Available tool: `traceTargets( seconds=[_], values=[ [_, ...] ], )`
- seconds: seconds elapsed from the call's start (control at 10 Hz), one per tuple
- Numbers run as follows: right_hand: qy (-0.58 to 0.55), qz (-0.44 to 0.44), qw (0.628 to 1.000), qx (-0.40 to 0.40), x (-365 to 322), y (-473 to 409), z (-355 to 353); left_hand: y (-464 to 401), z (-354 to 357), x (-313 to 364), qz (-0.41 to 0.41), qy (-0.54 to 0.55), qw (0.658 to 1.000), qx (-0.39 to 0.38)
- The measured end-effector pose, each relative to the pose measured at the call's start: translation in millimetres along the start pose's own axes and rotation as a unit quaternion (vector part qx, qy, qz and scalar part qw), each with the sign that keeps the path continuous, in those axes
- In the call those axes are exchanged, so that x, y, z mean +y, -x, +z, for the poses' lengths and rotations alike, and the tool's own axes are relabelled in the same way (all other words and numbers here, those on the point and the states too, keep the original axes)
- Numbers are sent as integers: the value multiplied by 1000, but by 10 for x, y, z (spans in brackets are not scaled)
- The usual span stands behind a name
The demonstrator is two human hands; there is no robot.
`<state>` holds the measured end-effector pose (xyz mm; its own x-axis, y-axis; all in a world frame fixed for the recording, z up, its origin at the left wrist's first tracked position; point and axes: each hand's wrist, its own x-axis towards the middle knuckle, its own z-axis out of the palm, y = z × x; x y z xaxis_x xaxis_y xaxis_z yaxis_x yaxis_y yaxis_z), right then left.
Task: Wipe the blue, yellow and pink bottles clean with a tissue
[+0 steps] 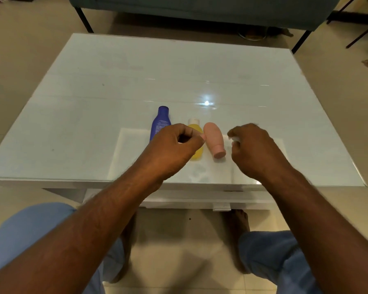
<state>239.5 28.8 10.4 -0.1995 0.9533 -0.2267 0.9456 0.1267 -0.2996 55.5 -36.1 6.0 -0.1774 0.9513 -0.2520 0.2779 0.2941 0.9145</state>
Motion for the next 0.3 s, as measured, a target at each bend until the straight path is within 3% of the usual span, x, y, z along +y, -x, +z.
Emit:
traceTargets(
  seconds=[0.1,0.2,0.3],
  values=[
    [61,3,993,-102,51,49,26,2,-40,37,33,-61,997,28],
    [95,4,979,-180,86,46,101,-4,-95,27,123,-288,947,79],
    [80,20,983,-164,96,87,66,-27,-157,-36,137,-495,852,104]
  ],
)
